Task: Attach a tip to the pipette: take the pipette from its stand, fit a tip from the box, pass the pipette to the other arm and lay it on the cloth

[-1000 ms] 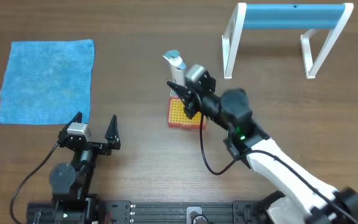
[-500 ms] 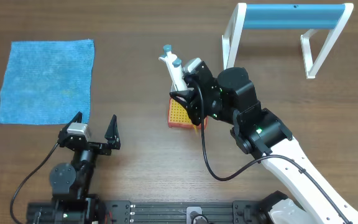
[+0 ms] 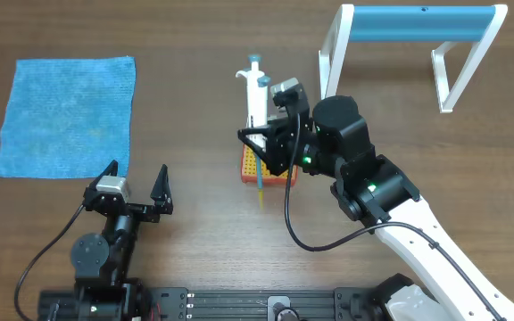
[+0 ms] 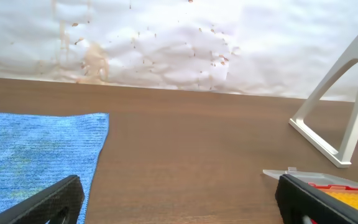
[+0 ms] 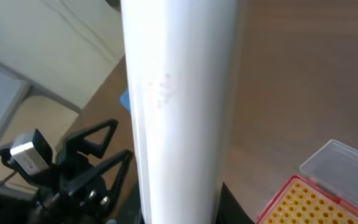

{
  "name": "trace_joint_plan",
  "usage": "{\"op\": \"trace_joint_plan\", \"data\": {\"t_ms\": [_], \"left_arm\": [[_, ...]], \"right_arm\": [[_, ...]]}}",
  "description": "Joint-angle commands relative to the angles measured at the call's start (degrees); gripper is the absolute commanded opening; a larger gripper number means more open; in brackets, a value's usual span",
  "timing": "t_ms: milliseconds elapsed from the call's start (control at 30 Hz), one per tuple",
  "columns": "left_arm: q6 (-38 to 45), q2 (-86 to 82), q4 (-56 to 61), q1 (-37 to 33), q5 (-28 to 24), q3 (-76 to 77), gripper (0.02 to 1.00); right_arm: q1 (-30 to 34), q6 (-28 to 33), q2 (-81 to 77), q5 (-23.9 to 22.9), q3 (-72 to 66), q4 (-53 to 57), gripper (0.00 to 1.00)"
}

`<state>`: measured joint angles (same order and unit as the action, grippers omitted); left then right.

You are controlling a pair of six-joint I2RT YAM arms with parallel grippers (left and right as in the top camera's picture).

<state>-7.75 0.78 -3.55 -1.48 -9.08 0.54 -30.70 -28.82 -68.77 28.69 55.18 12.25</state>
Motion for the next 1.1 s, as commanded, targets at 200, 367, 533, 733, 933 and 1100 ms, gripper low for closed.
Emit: {"op": "trace_joint_plan", "data": {"t_ms": [200, 367, 533, 733, 933, 1100], "left_arm": [[-31.0, -0.4, 0.9, 0.0, -17.8, -0.2, 0.996], [-50.0, -0.4, 1.0, 0.0, -24.7, -0.2, 0.996], [-58.2, -0.4, 1.7, 0.0, -23.0, -0.2, 0.996], [-60.6, -0.1, 8.6, 0.0, -22.3, 0.4, 0.993], [-57.8, 12.4, 9.1, 0.0, -30.6, 8.8, 0.965], [-49.4, 33.4, 13.0, 0.0, -42.8, 24.0, 0.961]], "right_arm": [[0.1, -10.6, 0.3, 1.4, 0.6, -3.4, 0.071], [0.2, -13.1, 0.3, 2.3, 0.6, -3.3, 0.073], [0.1, -13.9, 0.3, 5.0, 0.6, -3.3, 0.073], [0.1, -13.8, 0.3, 8.5, 0.6, -3.3, 0.073], [0.1, -12.3, 0.3, 14.5, 0.6, -3.3, 0.071], [0.1, -10.3, 0.3, 18.4, 0.6, -2.0, 0.075]]}}
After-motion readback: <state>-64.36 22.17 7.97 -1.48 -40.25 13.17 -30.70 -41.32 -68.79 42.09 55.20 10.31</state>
